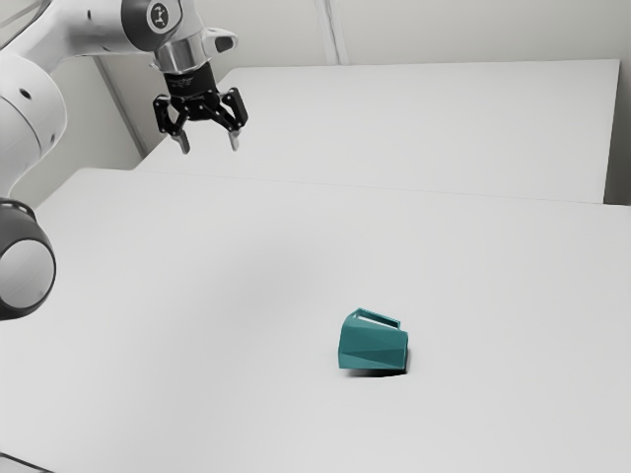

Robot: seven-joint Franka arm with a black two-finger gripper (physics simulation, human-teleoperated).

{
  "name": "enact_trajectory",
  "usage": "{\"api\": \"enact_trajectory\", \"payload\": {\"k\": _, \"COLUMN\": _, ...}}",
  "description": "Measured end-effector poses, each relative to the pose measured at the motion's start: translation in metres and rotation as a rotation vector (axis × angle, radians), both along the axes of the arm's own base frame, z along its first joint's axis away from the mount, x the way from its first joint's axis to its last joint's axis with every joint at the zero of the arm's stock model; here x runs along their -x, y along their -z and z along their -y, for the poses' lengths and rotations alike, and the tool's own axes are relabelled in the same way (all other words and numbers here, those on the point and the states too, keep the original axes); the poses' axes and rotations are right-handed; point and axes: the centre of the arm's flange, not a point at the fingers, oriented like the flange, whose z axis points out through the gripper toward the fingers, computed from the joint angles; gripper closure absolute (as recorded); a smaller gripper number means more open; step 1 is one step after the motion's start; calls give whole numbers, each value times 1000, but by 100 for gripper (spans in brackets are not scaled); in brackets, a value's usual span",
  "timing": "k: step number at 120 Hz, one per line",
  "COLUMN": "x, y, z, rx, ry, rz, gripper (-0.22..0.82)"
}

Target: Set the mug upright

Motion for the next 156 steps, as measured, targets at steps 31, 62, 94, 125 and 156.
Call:
{"api": "enact_trajectory", "payload": {"k": 31, "x": 16, "y": -12, "z": 7, "rx": 4, "ry": 41, "rz": 5, "gripper": 0}}
{"api": "enact_trajectory", "payload": {"k": 62, "x": 103, "y": 36, "z": 46, "rx": 206, "ry": 92, "rz": -117, "gripper": 0}}
{"api": "enact_trajectory", "payload": {"k": 94, "x": 160, "y": 101, "z": 55, "rx": 649, "ry": 3, "rz": -100, "gripper": 0}}
{"api": "enact_trajectory", "payload": {"k": 125, "x": 189, "y": 181, "z": 56, "rx": 882, "ry": -57, "rz": -93, "gripper": 0}}
{"api": "enact_trajectory", "payload": {"k": 156, "x": 178, "y": 233, "z": 103, "rx": 909, "ry": 57, "rz": -42, "gripper": 0}}
